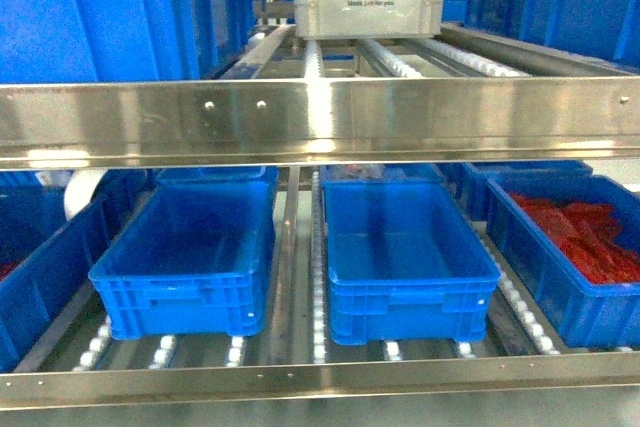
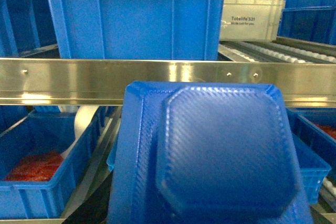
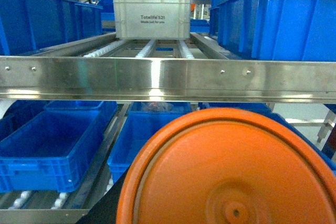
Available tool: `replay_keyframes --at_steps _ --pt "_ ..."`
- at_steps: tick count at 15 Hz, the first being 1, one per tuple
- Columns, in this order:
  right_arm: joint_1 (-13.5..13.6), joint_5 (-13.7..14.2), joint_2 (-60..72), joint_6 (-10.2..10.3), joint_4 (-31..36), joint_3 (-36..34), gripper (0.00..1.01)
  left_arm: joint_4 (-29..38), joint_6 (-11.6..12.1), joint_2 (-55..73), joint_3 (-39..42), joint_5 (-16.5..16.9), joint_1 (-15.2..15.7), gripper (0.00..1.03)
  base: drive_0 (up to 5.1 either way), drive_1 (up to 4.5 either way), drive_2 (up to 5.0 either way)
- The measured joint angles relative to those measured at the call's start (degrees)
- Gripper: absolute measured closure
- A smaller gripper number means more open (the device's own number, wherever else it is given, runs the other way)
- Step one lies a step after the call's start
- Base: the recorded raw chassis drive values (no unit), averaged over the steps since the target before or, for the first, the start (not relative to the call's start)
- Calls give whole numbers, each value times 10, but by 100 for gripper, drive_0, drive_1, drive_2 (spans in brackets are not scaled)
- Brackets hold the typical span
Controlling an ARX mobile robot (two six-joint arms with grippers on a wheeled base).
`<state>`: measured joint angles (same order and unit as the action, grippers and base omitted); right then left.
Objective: Sort blue parts and orange caps into right shelf containers
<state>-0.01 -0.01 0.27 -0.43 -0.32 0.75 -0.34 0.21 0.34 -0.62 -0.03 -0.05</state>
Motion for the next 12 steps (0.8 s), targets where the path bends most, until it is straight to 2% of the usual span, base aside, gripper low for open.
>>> replay_keyframes --at_steps 3,12 --pt "0 0 0 0 2 0 58 0 0 0 0 0 0 61 -491 246 246" --pt "0 -2 0 0 0 0 58 -1 0 0 0 -1 0 61 0 0 0"
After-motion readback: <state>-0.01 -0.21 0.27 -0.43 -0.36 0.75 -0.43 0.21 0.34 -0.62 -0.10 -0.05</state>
